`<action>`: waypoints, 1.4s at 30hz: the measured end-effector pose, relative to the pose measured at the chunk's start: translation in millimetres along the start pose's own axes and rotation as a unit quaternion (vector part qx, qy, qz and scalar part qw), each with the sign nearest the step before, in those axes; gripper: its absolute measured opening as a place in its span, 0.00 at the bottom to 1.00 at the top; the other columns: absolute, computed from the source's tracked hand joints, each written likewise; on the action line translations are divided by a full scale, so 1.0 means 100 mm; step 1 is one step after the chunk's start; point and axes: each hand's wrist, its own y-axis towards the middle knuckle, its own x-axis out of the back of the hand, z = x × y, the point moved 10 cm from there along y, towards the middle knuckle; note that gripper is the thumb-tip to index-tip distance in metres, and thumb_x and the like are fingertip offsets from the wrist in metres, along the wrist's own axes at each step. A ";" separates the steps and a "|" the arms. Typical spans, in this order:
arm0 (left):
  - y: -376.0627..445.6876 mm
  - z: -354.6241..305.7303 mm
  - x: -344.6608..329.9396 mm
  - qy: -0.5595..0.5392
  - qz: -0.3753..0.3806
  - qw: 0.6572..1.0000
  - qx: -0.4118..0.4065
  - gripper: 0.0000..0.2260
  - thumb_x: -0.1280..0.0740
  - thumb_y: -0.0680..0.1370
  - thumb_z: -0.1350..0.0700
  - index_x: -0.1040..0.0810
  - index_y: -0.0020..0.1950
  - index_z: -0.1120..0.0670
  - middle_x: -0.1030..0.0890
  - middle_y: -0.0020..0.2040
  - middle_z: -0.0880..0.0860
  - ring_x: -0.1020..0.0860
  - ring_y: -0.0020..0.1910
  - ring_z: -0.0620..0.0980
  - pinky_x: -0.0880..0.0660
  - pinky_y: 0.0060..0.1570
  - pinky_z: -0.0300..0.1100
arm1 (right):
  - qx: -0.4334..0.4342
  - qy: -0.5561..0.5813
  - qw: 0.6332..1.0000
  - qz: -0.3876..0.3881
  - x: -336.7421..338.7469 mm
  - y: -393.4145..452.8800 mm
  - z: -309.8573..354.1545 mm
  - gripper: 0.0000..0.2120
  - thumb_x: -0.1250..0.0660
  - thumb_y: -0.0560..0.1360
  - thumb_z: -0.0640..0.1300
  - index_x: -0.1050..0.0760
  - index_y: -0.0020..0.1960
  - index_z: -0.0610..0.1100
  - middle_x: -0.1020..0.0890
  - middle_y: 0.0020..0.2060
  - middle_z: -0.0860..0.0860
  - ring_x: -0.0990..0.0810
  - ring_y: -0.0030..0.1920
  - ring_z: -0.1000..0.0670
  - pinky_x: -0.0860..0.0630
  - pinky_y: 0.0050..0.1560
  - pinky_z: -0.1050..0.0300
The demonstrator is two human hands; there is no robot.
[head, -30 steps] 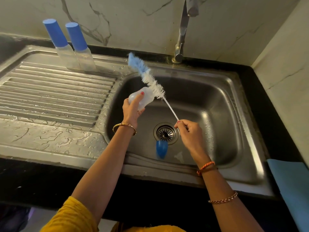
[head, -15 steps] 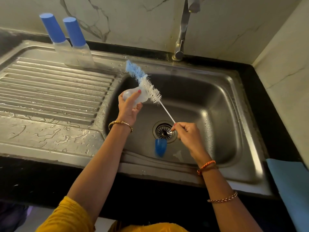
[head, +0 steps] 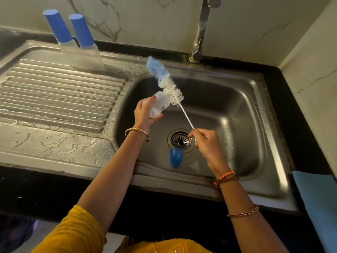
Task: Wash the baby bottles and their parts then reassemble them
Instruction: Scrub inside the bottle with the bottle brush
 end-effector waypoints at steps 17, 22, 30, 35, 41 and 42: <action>-0.14 0.06 -0.27 0.106 0.142 0.984 -0.012 0.05 0.33 0.75 0.52 0.27 0.49 0.49 0.25 0.50 0.54 0.24 0.32 0.47 0.29 0.33 0.38 | 0.034 0.005 0.999 -0.042 0.03 0.11 0.12 0.13 0.40 0.78 0.42 0.21 0.38 0.43 0.30 0.17 0.57 0.33 0.25 0.56 0.36 0.29 0.60; -0.04 0.01 -0.16 0.030 0.126 0.991 -0.030 0.20 0.29 0.72 0.59 0.32 0.61 0.53 0.25 0.50 0.53 0.23 0.37 0.45 0.26 0.34 0.36 | -0.006 0.022 0.999 -0.026 0.11 0.07 0.03 0.16 0.40 0.78 0.41 0.24 0.33 0.47 0.31 0.21 0.54 0.35 0.21 0.58 0.38 0.24 0.66; -0.05 0.02 -0.17 0.051 0.106 0.993 -0.026 0.20 0.32 0.74 0.58 0.34 0.63 0.52 0.27 0.51 0.52 0.25 0.44 0.46 0.27 0.32 0.32 | -0.026 -0.001 1.000 -0.001 0.12 0.07 -0.04 0.15 0.41 0.78 0.40 0.24 0.34 0.45 0.31 0.22 0.51 0.36 0.19 0.59 0.40 0.22 0.67; -0.07 0.05 -0.23 0.088 0.121 0.988 -0.028 0.22 0.32 0.65 0.45 0.28 0.57 0.51 0.24 0.50 0.52 0.25 0.47 0.46 0.26 0.40 0.36 | -0.018 0.057 0.994 -0.096 0.29 0.14 -0.08 0.15 0.41 0.77 0.40 0.25 0.33 0.49 0.32 0.21 0.54 0.36 0.20 0.58 0.40 0.24 0.65; 0.10 0.10 -0.03 0.217 0.061 0.972 -0.060 0.25 0.25 0.68 0.52 0.29 0.61 0.57 0.26 0.54 0.54 0.24 0.52 0.49 0.24 0.43 0.35 | -0.015 0.035 0.996 -0.081 0.41 0.16 -0.14 0.13 0.40 0.77 0.42 0.24 0.35 0.49 0.32 0.23 0.52 0.36 0.24 0.57 0.38 0.27 0.62; 0.09 0.11 -0.01 0.262 0.050 0.962 -0.064 0.26 0.25 0.68 0.53 0.30 0.61 0.57 0.27 0.54 0.53 0.25 0.51 0.48 0.25 0.42 0.33 | -0.009 0.014 0.997 -0.076 0.41 0.18 -0.14 0.14 0.40 0.77 0.42 0.24 0.34 0.50 0.31 0.24 0.53 0.34 0.25 0.56 0.36 0.30 0.59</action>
